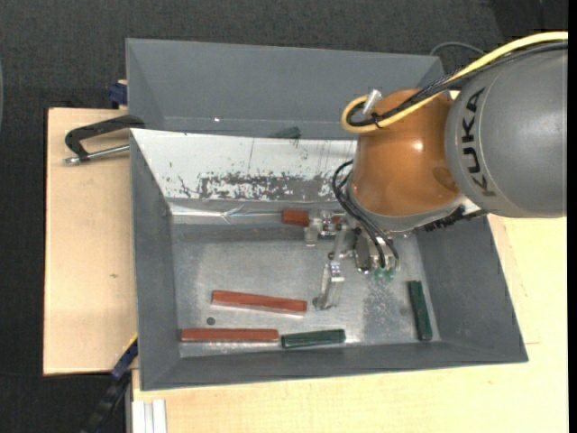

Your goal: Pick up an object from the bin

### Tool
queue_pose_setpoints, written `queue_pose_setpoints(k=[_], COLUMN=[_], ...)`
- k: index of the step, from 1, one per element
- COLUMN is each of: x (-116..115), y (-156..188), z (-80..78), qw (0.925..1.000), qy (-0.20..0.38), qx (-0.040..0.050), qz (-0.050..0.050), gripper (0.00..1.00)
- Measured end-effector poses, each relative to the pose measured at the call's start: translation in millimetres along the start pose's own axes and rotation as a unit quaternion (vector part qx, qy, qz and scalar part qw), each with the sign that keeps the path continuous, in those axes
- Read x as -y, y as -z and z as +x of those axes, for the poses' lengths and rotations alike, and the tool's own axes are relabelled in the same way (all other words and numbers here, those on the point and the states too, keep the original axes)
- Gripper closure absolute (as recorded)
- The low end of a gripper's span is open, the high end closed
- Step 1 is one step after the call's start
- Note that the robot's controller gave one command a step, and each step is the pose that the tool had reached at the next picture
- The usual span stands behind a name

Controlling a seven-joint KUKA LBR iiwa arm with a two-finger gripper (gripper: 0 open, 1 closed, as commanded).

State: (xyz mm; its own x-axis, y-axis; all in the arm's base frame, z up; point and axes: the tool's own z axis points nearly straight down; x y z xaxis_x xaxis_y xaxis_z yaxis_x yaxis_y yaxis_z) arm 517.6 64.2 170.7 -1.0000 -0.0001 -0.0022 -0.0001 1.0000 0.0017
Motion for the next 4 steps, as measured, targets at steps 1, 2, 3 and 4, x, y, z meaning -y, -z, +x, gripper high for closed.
queue_pose_setpoints(k=[1, 2, 3, 4], x=[-34, -47, -70, -80], y=[-68, -86, -60, -98], z=[8.4, 14.7, 17.7, 20.0], qw=[1.0, 0.9994, 0.9986, 0.9971], qy=[-0.005, 0.034, -0.053, 0.076], qx=[0.0019, -0.0011, 0.001, -0.0009], qz=[0.0, 0.0, 0.0, 0.0], gripper=[0.0, 0.0, 0.0, 0.0])
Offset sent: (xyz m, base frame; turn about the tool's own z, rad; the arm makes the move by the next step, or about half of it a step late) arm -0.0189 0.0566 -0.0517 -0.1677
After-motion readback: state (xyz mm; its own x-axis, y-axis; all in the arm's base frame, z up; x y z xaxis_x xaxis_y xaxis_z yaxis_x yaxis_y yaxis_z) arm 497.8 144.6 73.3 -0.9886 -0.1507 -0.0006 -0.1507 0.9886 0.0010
